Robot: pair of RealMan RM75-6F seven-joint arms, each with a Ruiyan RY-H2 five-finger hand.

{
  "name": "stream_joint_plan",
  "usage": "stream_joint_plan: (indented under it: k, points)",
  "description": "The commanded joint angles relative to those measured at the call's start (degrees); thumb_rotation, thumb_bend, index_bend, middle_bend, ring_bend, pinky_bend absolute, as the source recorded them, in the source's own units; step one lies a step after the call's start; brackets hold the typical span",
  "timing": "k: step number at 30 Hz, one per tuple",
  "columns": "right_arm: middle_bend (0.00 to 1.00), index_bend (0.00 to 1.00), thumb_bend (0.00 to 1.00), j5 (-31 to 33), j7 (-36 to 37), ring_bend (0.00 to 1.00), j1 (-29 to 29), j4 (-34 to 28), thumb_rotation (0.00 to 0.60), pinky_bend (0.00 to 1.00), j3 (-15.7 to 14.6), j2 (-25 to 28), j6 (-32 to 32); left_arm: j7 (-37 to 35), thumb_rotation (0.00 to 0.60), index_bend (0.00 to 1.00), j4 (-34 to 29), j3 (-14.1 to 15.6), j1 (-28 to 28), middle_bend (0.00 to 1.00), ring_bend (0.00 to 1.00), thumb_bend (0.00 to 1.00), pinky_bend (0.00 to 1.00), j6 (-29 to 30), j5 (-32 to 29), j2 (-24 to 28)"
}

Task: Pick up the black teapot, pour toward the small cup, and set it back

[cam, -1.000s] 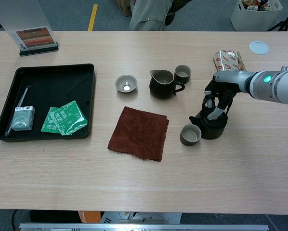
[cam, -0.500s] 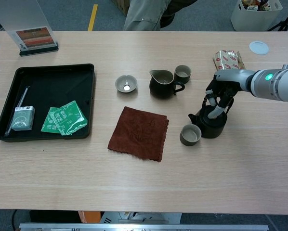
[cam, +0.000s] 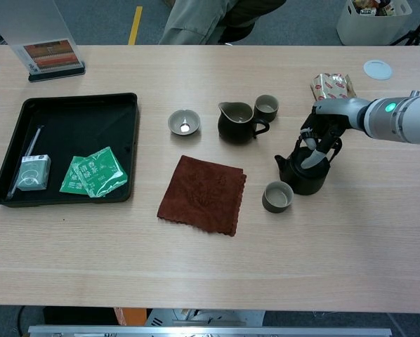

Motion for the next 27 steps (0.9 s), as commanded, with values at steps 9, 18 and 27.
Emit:
stream_joint_plan:
  k: [9,18,27]
  points:
    - [0.86,0.86,0.0,1.84,2.03,0.85,1.02,0.87,0.6,0.12,-0.08,-0.34,-1.37,-0.23,0.6,0.02,0.07,0.0,0.12,0.0,0.0,0.22,0.0,0.15,-0.05,0.06]
    - [0.88,0.9,0.0,0.26,4.64,0.86,0.76,0.06,0.467,0.12,0.85,1.59,-3.04,-0.66,0.6,0.02,0.32,0.01,0.26,0.0,0.0,0.22,0.0,0.31,-0.08,0.11]
    - [0.88,0.92,0.0,-3.41,7.11,0.86,-0.22,-2.37,0.341,0.12,1.83,5.24,-3.53,-0.3,0.6,0.02,0.07,0.04,0.05,0.0,0.0,0.22,0.0,0.21,0.44,0.04]
